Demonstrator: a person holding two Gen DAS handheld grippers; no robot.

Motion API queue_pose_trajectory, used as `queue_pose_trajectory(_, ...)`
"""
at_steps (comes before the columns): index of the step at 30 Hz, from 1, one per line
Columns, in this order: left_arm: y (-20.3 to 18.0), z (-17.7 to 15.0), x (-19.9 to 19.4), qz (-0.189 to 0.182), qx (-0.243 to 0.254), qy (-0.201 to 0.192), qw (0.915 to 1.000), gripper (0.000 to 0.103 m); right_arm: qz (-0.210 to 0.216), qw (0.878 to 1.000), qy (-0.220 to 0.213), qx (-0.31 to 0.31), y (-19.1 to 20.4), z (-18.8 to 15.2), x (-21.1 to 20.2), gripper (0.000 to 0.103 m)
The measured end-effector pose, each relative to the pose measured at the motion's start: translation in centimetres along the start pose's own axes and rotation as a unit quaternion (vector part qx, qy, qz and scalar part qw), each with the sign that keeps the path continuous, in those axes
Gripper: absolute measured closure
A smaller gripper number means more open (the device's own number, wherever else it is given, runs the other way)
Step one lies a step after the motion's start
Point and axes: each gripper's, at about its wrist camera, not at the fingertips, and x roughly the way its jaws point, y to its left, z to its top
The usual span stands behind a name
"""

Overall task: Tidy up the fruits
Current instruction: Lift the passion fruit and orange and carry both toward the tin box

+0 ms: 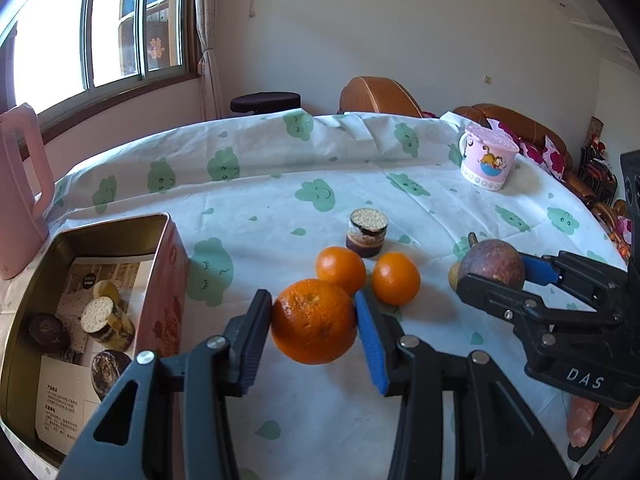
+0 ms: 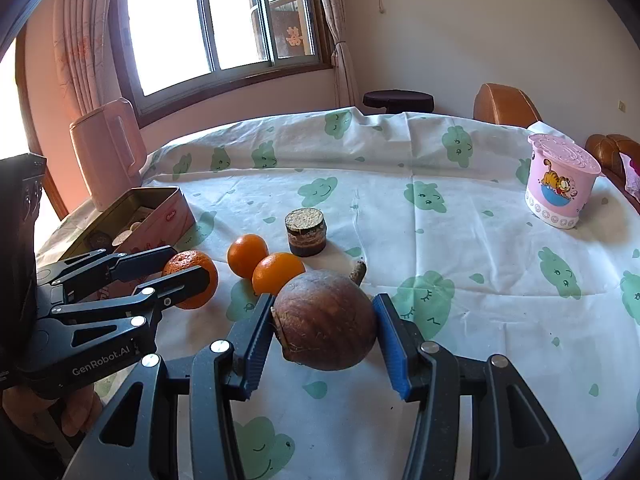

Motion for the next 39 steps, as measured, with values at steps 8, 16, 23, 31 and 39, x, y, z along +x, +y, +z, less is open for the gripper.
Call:
queue_pose_trajectory(8, 0.3, 0.1, -1.0, 0.013, -0.007, -0.029, 0.9995, 0.058, -0.005, 1.0, -0.021, -0.016, 0.6, 0.0, -0.8, 0.051)
queue_pose_trajectory(16, 0.4, -0.2, -2.3, 0.027, -0.012, -0.062, 0.9976, 0.058, -0.007, 0.998, -0.047, -0.029, 1.2, -0.2, -1.8, 0.051)
queue_pose_trajectory(23, 0.5, -0.3, -2.9, 0.033, -0.014, -0.08, 0.9961, 0.058, -0.009, 0.997, -0.066, -0.036, 1.4, -0.3, -2.4, 0.051)
queue_pose_trajectory(31, 0.3, -0.4, -3.4, 0.038, -0.013, -0.095, 0.9947, 0.058, -0.01, 0.995, -0.089, -0.041, 1.6, -0.5, -3.3, 0.051)
queue_pose_trajectory(39, 0.3, -0.5, -4.0, 0.043, -0.013, -0.109, 0.9931, 0.058, -0.01, 0.993, -0.106, -0.043, 1.7, -0.6, -3.9, 0.051)
